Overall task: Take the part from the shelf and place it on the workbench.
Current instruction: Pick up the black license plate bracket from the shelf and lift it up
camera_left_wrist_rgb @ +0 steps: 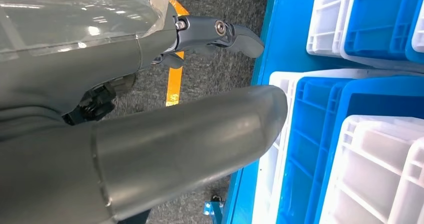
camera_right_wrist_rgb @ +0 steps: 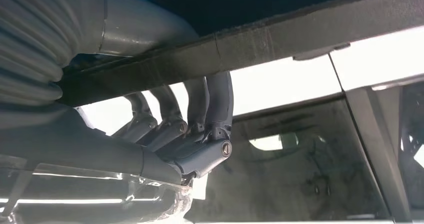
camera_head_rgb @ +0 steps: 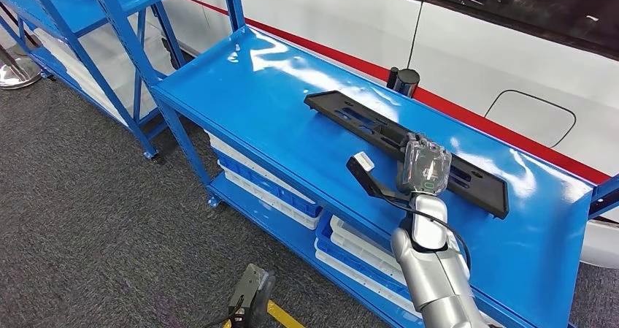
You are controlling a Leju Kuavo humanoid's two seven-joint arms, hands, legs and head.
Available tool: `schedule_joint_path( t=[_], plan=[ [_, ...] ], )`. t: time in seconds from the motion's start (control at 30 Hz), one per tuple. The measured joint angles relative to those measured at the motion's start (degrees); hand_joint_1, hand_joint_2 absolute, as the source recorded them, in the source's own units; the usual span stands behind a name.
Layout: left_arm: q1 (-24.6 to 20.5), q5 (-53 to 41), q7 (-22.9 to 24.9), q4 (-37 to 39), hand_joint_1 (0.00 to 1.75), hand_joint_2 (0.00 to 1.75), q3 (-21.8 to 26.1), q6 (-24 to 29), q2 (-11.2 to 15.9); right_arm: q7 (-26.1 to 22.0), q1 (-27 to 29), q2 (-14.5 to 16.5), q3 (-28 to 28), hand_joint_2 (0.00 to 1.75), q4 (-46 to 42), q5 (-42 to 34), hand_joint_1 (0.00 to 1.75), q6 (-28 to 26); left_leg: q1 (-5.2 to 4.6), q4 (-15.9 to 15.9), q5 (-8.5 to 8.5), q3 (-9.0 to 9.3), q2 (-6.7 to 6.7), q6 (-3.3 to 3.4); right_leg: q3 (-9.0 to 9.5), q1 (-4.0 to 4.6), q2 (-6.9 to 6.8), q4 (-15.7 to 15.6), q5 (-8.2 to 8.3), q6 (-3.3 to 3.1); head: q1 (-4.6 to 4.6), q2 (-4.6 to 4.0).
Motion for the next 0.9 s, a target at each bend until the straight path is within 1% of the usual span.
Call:
schedule_joint_path(
  t=[0.17,0.33,0.47,0.53,0.67,0.9],
  plan=[
    [0.0,-1.2,-0.5,0.0,0.00,0.00,-0.5,1.8,0.0,-0.6,0.8,0.1,0.1,1.75,-3.5,0.0,1.75,0.0,0.00,0.0,0.00,0.00,0.01,0.00,0.01,0.00,0.00,0.0,0.00,0.00,-0.02,0.00],
    [0.0,-2.8,-0.2,0.0,0.00,0.00,-1.6,4.2,0.0,-1.4,2.0,0.1,0.4,1.75,-8.4,-0.1,1.70,0.0,0.00,0.0,0.00,0.00,0.00,0.00,0.00,0.00,0.00,0.0,0.00,0.00,-0.02,0.00],
    [0.0,-3.0,0.2,0.0,0.00,1.75,-1.9,4.7,0.0,-2.2,2.6,-0.1,0.8,1.75,-14.0,-0.5,1.71,0.1,0.00,0.0,0.00,0.00,0.00,0.00,-0.01,0.00,0.00,0.0,0.00,0.00,-0.02,0.00],
    [0.0,-3.0,0.3,0.0,0.00,1.75,-2.0,4.6,0.0,-2.5,2.8,-0.4,1.3,1.75,-16.9,-0.9,1.69,0.3,0.00,0.0,0.00,0.00,0.00,0.00,-0.02,0.00,0.00,0.0,0.00,0.00,-0.01,0.00],
    [-0.1,-3.0,0.6,0.0,0.00,0.00,-2.3,4.3,0.0,-3.0,3.0,-1.5,2.1,1.75,-22.2,-2.4,1.72,0.5,-0.01,0.0,0.00,-0.01,0.00,0.00,-0.01,0.00,0.00,0.0,0.00,0.00,0.01,0.00],
    [-0.6,-3.0,0.6,0.0,0.00,0.00,-2.8,3.4,0.0,-4.0,2.6,-3.9,3.4,1.75,-28.0,-5.9,1.74,0.5,-0.01,0.0,0.01,-0.01,-0.01,0.02,0.01,-0.01,0.00,0.0,0.01,0.00,0.01,0.00]
  ],
)
